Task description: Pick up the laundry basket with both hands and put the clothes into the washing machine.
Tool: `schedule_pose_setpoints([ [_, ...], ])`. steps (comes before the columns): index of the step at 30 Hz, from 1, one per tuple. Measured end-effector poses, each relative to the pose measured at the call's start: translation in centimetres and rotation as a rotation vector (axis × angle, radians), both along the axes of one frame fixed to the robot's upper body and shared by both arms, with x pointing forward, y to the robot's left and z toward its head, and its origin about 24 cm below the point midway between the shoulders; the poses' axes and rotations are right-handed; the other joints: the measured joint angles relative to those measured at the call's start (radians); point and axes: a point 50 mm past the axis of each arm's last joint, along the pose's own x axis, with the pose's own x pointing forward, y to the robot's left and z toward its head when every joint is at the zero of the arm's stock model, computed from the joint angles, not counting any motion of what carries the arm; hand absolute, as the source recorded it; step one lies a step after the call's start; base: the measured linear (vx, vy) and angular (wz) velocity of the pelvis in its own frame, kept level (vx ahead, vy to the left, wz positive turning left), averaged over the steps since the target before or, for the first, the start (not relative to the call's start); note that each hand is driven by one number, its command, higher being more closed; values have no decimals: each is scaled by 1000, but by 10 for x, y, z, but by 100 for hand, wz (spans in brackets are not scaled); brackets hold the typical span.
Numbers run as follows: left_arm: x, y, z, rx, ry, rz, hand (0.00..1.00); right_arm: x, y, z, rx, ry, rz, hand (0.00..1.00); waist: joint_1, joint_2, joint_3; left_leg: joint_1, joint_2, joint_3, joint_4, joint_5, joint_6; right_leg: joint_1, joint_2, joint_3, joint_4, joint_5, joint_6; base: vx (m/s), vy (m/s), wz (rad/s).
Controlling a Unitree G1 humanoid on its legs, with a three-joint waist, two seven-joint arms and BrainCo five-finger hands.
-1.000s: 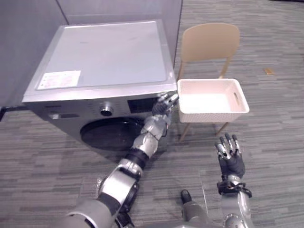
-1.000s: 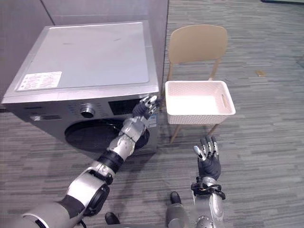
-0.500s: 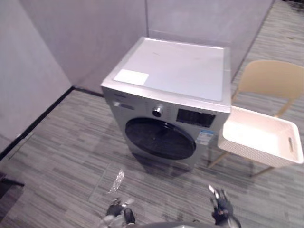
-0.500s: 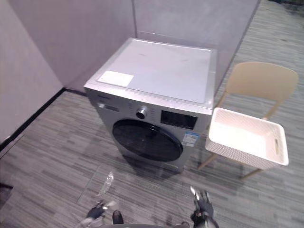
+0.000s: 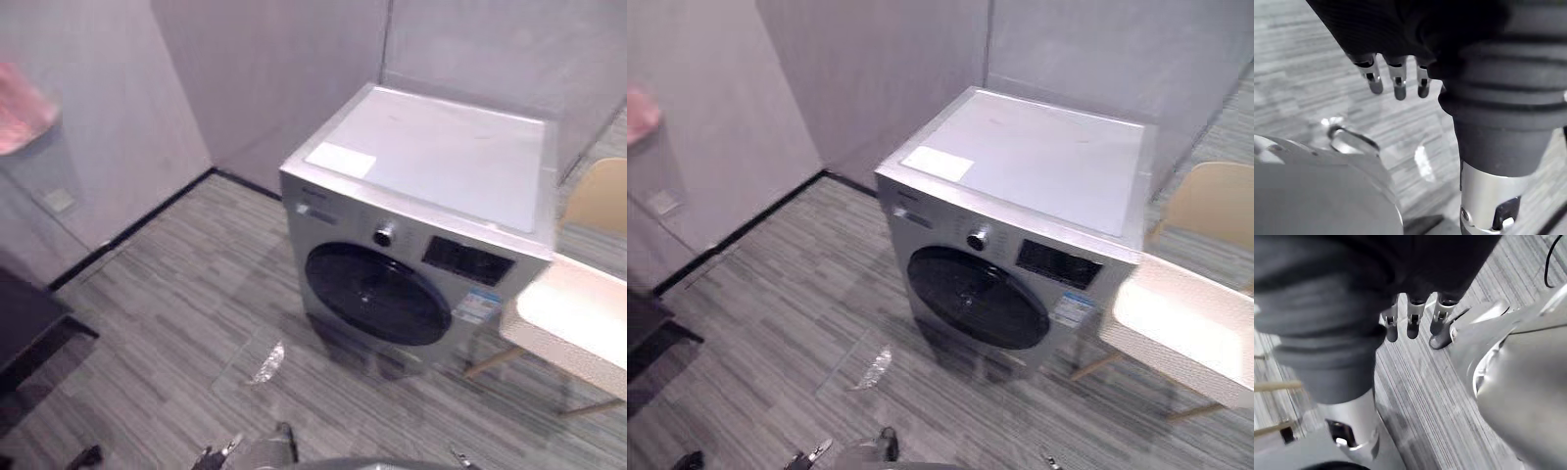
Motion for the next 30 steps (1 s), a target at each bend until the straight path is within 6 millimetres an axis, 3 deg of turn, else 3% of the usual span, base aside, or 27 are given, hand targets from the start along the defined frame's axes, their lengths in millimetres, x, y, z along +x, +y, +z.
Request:
schedule_pose_setpoints([
  [1,4,-3,0,-4,-13,-17,0,-2,1,0,-4,3,8,0,-4,2,1,2,-26,-19,14,-12,11,-7,-21,11,69,16,-26,121,398,141],
  [2,12,-11,2,-12,-38,-53,0,-2,3,0,-5,6,32,0,-5,3,1,22,-70,-58,12,-25,37,-46,-50,54,208,80,-130,145,338,131],
  [3,16,-11,3,-7,-53,-69,0,7,9,0,1,-9,91,0,0,-10,7,59,-97,-80,-10,-24,54,-109,-57,151,339,189,-282,166,310,115],
  [4,18,-13,3,-8,-59,-80,0,10,15,-1,11,-13,125,0,1,0,12,72,-112,-88,-15,-25,62,-131,-47,211,394,204,-303,183,273,96],
  [6,20,-4,6,29,-60,-125,0,28,37,-1,44,-48,237,0,-2,-37,17,92,-158,-134,-15,-27,94,-188,48,388,491,128,-189,191,268,102],
  [7,24,-3,7,48,-65,-165,0,37,46,0,50,-72,281,0,-3,-45,16,94,-171,-161,-17,-31,101,-215,117,438,489,73,-113,184,216,90],
  [8,26,-4,7,51,-66,-180,0,39,46,0,48,-82,294,0,-2,-48,17,96,-172,-164,-22,-32,103,-233,146,451,484,52,-81,218,213,93],
  [9,30,-6,8,65,-65,-225,0,47,49,2,45,-106,311,0,-2,-56,17,112,-195,-193,-53,-28,112,-283,212,465,458,-3,-24,145,130,62],
  [10,31,-7,8,68,-64,-236,0,50,49,3,44,-114,311,0,-2,-56,17,123,-204,-209,-74,-17,132,-304,244,475,442,-25,-5,238,149,68],
  [11,35,-7,8,72,-63,-255,0,55,49,4,44,-129,304,0,-2,-50,21,152,-211,-244,-111,5,150,-335,323,492,387,-53,32,174,62,51],
  [12,38,-8,9,74,-66,-265,0,55,49,4,45,-131,295,0,-3,-48,25,170,-216,-264,-130,9,154,-342,352,494,349,-59,42,224,64,83],
  [14,50,-15,10,69,-82,-290,0,52,52,3,44,-109,318,0,-17,-49,28,233,-240,-331,-195,10,155,-342,405,454,208,-56,24,217,-4,128],
  [15,52,-22,9,55,-84,-289,0,50,52,2,43,-92,339,0,-33,-48,27,253,-252,-345,-200,6,160,-327,399,439,133,-35,-18,358,-41,178],
  [17,58,-34,9,27,-102,-288,0,48,54,1,53,-68,369,0,-26,-59,24,278,-272,-354,-184,-14,182,-300,359,399,74,21,-69,322,-60,150],
  [19,56,-37,9,28,-99,-272,0,55,51,2,42,-71,389,0,-20,-38,4,292,-251,-374,-156,-55,161,-267,359,339,61,30,-95,372,-86,77],
  [20,53,-35,8,24,-92,-244,0,67,53,5,39,-102,389,0,-20,-27,1,290,-242,-387,-131,-62,152,-244,365,314,49,20,-109,498,-124,46],
  [22,48,-36,7,4,-87,-200,0,83,57,10,35,-156,387,0,-24,-18,1,268,-239,-371,-61,-54,121,-212,371,284,32,19,-114,364,-97,50],
  [25,53,-38,9,8,-112,-195,0,94,68,14,43,-206,397,0,-22,-18,13,187,-223,-253,252,-25,-18,-72,371,241,-20,16,-128,300,-27,76],
  [26,56,-39,10,8,-122,-196,0,97,70,15,43,-213,398,0,-14,-14,16,153,-192,-205,326,-36,-10,-50,373,234,-27,11,-135,266,-2,67],
  [27,64,-38,13,8,-145,-185,0,107,73,19,35,-239,390,0,-4,-18,27,75,-72,-111,412,-90,-3,-11,370,214,-30,2,-147,165,-9,50],
  [28,65,-38,13,9,-147,-185,0,108,73,19,32,-244,387,0,-3,-18,28,66,-54,-100,404,-97,-5,-7,367,205,-30,2,-147,173,0,67],
  [29,68,-37,14,16,-150,-186,0,112,70,22,16,-264,371,0,-2,-19,31,43,2,-51,292,-112,-10,13,352,173,-27,-4,-136,112,40,70],
  [30,69,-43,13,10,-144,-201,0,114,63,25,0,-286,319,0,-4,7,35,59,53,-1,55,-3,-36,32,351,145,-6,-27,-101,185,96,87],
])
